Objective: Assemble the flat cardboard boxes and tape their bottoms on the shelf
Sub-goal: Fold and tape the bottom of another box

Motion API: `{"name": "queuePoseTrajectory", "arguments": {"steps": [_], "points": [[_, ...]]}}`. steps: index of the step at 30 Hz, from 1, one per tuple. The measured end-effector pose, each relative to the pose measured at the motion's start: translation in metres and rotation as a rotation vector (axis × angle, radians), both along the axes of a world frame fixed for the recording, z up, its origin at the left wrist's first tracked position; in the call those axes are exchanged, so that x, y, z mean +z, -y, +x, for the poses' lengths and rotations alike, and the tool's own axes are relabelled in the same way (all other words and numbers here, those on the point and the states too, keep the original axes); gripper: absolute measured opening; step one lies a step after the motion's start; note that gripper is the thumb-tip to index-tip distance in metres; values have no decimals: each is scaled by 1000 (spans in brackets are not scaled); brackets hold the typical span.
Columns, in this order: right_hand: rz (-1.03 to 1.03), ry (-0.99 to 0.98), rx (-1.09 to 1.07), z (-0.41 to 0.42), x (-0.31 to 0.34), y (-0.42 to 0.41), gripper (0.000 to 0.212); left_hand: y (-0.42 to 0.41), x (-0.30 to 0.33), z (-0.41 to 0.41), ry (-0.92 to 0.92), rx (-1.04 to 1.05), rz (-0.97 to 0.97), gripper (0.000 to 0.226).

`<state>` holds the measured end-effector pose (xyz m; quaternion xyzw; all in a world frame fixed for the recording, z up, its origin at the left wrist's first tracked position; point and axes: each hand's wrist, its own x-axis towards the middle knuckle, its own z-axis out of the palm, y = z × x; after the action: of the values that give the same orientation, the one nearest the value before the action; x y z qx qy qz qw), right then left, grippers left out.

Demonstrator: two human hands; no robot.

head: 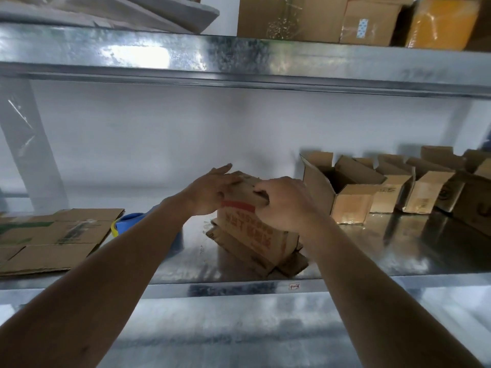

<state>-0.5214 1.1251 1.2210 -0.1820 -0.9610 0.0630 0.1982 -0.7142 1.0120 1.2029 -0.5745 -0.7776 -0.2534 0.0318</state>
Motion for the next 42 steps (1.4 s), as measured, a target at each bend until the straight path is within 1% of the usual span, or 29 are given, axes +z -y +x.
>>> {"name": "queuePoseTrajectory", "arguments": {"steps": [2, 3, 5, 8, 11, 12, 14, 17, 20, 22, 24, 25, 26, 27, 29, 30, 32, 35, 37, 39, 41, 42], "points": [[38, 57, -77, 4, 1, -7, 33, -1, -2, -3, 76, -49, 46, 51], [67, 58, -100, 4, -1, -10, 37, -2, -2, -4, 80, -79, 73, 47], [136, 15, -147, 2, -8, -15, 41, -4, -5, -7, 28, -125, 118, 43], [159, -32, -202, 0, -18, -18, 50, -6, -9, -9, -45, -175, 145, 41], [155, -61, -147, -3, -30, -21, 64, -4, -12, -14, -108, -195, 181, 34], [151, -74, -116, -4, -33, -22, 63, -1, -12, -15, -137, -186, 189, 32], [165, -69, -76, -7, -42, -25, 57, 4, -14, -16, -216, -146, 174, 38], [179, -86, -61, -14, -53, -32, 62, 4, -17, -13, -269, -101, 126, 42], [176, -142, -60, -19, -57, -37, 58, 1, -23, -10, -182, -107, 151, 37], [182, -178, -55, -21, -59, -37, 54, 6, -27, -9, -75, -87, 237, 34], [194, -241, -45, -21, -63, -36, 49, 19, -32, -14, -28, 23, 354, 38], [192, -265, -38, -22, -63, -35, 46, 27, -35, -19, -33, 123, 375, 39], [182, -274, -26, -23, -62, -33, 44, 35, -37, -27, -62, 267, 322, 40], [166, -272, -10, -24, -60, -31, 42, 44, -38, -33, -101, 436, 194, 42], [129, -248, 33, -29, -55, -22, 42, 61, -43, -43, -140, 742, -126, 46], [109, -236, 53, -31, -52, -16, 43, 70, -49, -51, -122, 824, -230, 45], [72, -221, 73, -36, -49, -5, 42, 88, -65, -66, -47, 863, -299, 44], [74, -229, 61, -38, -50, 2, 42, 105, -73, -74, 68, 740, -203, 46], [81, -243, 60, -38, -50, 1, 41, 110, -72, -76, 117, 700, -73, 51], [77, -249, 75, -39, -50, -1, 42, 114, -69, -81, 248, 663, 145, 52], [77, -252, 99, -40, -50, -3, 48, 119, -64, -84, 452, 546, 375, 45], [78, -252, 109, -40, -51, -4, 51, 121, -60, -85, 514, 462, 461, 43]]}}
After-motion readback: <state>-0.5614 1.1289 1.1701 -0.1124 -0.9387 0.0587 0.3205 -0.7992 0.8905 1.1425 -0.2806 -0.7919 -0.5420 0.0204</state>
